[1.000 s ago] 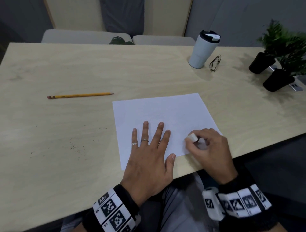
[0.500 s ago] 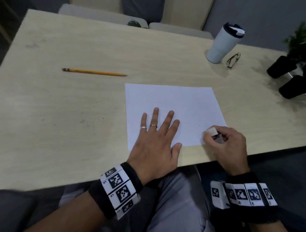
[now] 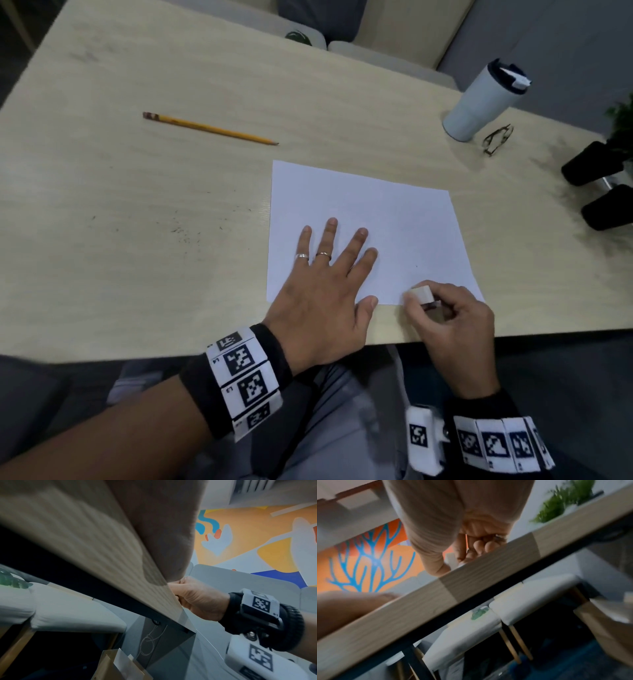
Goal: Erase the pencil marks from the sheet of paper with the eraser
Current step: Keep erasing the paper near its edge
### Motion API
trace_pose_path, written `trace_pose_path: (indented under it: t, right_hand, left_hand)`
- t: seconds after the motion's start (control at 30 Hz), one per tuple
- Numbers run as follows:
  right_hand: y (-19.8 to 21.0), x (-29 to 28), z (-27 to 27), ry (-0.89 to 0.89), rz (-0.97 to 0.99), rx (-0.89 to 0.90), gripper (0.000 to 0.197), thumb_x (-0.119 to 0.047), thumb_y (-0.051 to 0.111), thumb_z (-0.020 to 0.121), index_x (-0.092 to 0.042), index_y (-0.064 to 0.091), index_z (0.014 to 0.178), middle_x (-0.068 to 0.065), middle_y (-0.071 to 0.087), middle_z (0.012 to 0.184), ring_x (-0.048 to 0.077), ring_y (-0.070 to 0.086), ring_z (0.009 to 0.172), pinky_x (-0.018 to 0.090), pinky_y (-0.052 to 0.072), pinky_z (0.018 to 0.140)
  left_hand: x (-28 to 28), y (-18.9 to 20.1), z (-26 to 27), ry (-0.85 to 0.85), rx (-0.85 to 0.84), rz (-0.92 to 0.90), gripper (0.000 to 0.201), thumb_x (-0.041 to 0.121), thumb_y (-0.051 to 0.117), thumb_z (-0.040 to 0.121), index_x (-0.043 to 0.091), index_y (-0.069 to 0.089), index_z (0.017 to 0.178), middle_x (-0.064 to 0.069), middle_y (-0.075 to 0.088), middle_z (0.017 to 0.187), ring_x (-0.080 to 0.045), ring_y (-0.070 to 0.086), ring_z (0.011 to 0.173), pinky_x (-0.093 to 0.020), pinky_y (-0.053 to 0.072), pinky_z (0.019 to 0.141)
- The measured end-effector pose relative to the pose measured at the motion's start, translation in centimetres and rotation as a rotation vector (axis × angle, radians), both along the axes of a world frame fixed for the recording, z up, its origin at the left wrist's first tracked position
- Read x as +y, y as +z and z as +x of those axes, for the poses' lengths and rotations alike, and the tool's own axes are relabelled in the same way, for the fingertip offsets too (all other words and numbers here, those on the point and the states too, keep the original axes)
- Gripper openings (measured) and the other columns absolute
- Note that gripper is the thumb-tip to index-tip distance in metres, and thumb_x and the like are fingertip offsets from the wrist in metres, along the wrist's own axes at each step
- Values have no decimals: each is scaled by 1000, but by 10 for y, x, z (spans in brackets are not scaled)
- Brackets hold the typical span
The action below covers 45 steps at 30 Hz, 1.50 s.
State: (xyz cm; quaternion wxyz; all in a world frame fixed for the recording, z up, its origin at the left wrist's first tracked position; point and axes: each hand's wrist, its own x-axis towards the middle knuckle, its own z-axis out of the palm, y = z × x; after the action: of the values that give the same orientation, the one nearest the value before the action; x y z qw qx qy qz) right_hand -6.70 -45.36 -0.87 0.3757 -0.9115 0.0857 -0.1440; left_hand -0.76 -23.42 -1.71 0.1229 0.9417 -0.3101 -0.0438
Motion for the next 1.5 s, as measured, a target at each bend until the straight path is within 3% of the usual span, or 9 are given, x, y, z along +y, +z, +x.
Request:
trace_pose_path:
  t: [0.13,0.27,0.43,0.57,0.73,1.23,1.37,1.43,1.5]
  right_hand:
    - [4,-23,5,-96,-86,-13,21,-10,82,86,-25,75,74,-7,71,75,27,62,82,50,54,77]
    - [7,6,2,57,-163,-13,17,-12,84,85,-26,76,80,-11,72,78,21,61,81,41,51,74]
    - [8,-22,16,-83,-131,17,18,-15,81,87,-28,75,75,-11,73,79,20,62,83,46,54,77]
    - [9,7,18,46,-128,6,11,-21,81,87,-27,76,80,-11,73,80,22,62,83,43,52,76]
    - [5,-14,31,-155,-141,-9,18,-19,81,87,-24,72,73,-16,67,76,20,59,80,45,54,75]
    - [0,1,27,-75,-105,-8,12,-17,81,89,-24,76,81,-14,70,76,19,61,83,36,51,76]
    - [9,-35,36,-130,-7,-10,13,-17,80,93,-27,76,85,-20,61,68,9,51,67,31,45,68]
    - [12,-50,39,-78,65,-36,5,-25,73,103,-28,73,99,-17,71,91,9,62,80,35,53,75]
    - [12,-61,42,35,36,23,8,-30,61,109,-27,65,116,-13,69,132,7,66,117,31,56,95]
  left_hand:
    - [1,1,0,-6,0,9,72,55,18,107,20,13,169,-6,-5,177,-43,-12,160,-65,-3,126]
    - [1,1,0,-4,-3,8,72,56,18,106,20,14,169,-5,-5,177,-43,-12,160,-65,-2,126]
    - [1,0,0,-8,-4,5,72,55,18,106,20,14,169,-6,-6,177,-43,-13,160,-65,-3,126]
    - [1,0,0,-8,-6,-6,72,55,19,106,19,16,169,-6,-2,177,-43,-11,160,-65,-2,126]
    - [1,0,0,-10,-7,3,72,55,18,106,19,15,169,-7,-3,176,-43,-12,160,-66,-1,126]
    - [1,0,0,-12,-3,0,72,55,20,107,19,17,169,-6,-2,176,-44,-10,160,-66,2,125]
    - [1,-2,0,-1,-10,-26,71,55,22,107,20,21,168,-6,1,176,-44,-6,161,-67,4,126]
    - [1,-3,0,-2,-5,-24,70,55,22,107,20,23,167,-5,3,176,-44,-4,161,-68,5,125]
    - [1,-4,1,-4,-10,-11,70,55,22,107,20,24,167,-5,4,176,-43,-4,161,-68,5,125]
